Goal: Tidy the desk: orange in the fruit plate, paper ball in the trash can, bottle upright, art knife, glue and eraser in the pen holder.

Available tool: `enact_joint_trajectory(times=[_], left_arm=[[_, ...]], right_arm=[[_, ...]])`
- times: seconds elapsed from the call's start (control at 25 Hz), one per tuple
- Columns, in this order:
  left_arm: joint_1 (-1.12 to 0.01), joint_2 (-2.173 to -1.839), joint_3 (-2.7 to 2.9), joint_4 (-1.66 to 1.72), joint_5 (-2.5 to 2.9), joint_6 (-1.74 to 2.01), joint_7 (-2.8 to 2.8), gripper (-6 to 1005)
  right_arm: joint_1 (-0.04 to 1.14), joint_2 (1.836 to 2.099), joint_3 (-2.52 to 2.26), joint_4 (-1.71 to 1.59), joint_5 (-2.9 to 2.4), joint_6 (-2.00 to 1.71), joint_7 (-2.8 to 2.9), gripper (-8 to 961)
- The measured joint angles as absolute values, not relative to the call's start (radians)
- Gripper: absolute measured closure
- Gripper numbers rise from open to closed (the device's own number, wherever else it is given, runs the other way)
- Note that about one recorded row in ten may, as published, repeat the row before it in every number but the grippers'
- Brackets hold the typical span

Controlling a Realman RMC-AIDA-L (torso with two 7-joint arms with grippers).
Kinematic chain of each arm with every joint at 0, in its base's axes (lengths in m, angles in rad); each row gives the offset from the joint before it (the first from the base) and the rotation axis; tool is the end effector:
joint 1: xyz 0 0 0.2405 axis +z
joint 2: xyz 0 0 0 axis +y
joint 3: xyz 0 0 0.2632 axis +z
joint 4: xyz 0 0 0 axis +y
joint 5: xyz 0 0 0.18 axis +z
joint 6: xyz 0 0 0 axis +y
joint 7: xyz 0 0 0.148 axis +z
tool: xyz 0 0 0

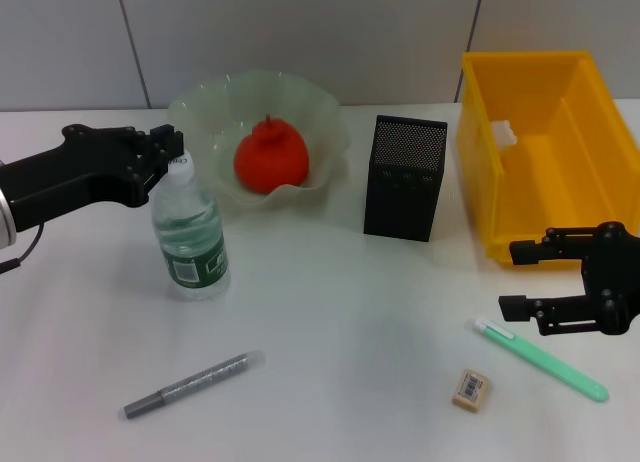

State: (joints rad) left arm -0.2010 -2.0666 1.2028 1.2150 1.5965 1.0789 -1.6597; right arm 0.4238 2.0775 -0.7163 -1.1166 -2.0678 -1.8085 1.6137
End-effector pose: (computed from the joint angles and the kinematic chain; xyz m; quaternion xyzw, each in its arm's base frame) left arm -0.2342 0.3175 0.0391 -0.8877 -0.2212 -0.2457 0.3204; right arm 0.2401 0.2852 0.0455 -0.9619 0.1808 0.1717 0.1118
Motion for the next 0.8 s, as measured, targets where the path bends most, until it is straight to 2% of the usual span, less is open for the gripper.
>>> enact_joint_trajectory(times=[0.08,0.44,0.56,0.68,0.8], left_arm=[[-0.201,-2.066,1.198,1.22,1.597,1.092,-1.66,840],[-0.198,-2.066,1.057,1.228,1.502,1.26,-1.618,943],[-0.192,-2.065,0.914,1.099,1.39,1.482,-1.507,978],[-0.192,-2.065,0.894,1.072,1.384,1.511,-1.494,803],[-0.199,-2.05,0.808,0.904,1.394,1.688,-1.401,718]], right_arm=[[0.424,2.077,-0.716,-1.117,-2.068,-1.808,1.614,209],[0.423,2.079,-0.716,-1.117,-2.068,-1.808,1.614,209],[0.423,2.079,-0.716,-1.118,-2.068,-1.808,1.614,209],[0.426,2.079,-0.716,-1.134,-2.068,-1.808,1.643,209],[0.436,2.079,-0.722,-1.192,-2.085,-1.807,1.736,209]])
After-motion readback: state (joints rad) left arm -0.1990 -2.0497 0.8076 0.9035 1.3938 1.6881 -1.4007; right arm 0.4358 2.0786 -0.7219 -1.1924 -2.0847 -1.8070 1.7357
